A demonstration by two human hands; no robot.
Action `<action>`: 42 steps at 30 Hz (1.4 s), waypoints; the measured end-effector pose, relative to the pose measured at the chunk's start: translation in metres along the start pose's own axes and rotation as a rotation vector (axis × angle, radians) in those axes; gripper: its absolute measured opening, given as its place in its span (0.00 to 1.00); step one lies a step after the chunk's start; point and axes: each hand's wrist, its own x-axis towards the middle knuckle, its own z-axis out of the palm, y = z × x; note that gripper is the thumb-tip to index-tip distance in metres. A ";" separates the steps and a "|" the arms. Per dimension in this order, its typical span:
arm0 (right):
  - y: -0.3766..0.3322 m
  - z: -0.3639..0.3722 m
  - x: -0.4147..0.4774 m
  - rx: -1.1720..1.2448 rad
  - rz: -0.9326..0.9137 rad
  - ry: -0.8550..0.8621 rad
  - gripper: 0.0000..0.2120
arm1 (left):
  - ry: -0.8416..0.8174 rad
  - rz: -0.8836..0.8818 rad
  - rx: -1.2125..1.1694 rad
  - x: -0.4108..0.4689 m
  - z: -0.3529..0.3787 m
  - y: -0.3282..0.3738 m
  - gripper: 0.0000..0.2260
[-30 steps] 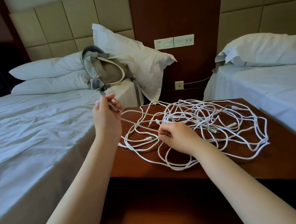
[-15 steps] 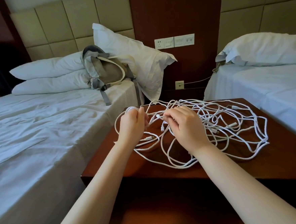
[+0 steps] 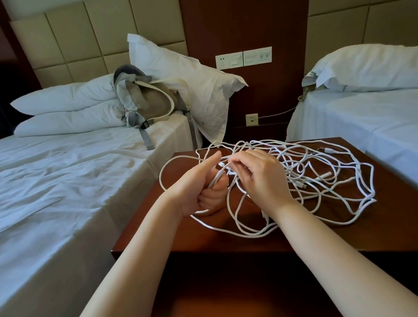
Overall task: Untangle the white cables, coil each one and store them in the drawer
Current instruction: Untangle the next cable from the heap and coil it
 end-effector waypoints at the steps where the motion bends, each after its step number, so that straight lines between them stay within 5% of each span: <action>1: 0.001 0.000 0.000 0.007 0.005 -0.002 0.10 | -0.040 -0.003 0.002 -0.001 -0.001 0.000 0.24; 7: -0.005 0.001 0.001 0.087 0.051 -0.073 0.10 | -0.125 0.008 -0.029 -0.007 -0.002 0.004 0.17; 13: 0.002 0.007 -0.003 -0.025 0.136 -0.353 0.09 | -0.377 0.319 -0.409 -0.012 -0.013 0.018 0.16; 20: 0.005 0.001 -0.003 -0.040 0.223 -0.444 0.04 | -0.281 0.609 -0.688 -0.015 -0.018 0.027 0.15; 25: 0.009 -0.009 -0.001 -0.101 0.304 -0.589 0.04 | 0.230 0.801 -0.770 -0.034 -0.022 0.044 0.16; 28: 0.012 -0.011 0.000 -0.110 0.332 -0.617 0.06 | 0.387 0.854 -0.870 -0.039 -0.035 0.045 0.20; 33: 0.015 -0.009 -0.002 -0.085 0.277 -0.649 0.07 | 0.651 0.866 -0.791 -0.018 -0.043 0.033 0.11; 37: 0.017 -0.010 -0.002 -0.015 0.157 -0.524 0.06 | 0.892 0.843 -0.495 -0.008 -0.048 0.015 0.14; 42: 0.016 -0.007 -0.002 -0.015 0.016 -0.249 0.03 | 1.117 0.652 0.199 -0.001 -0.044 0.000 0.17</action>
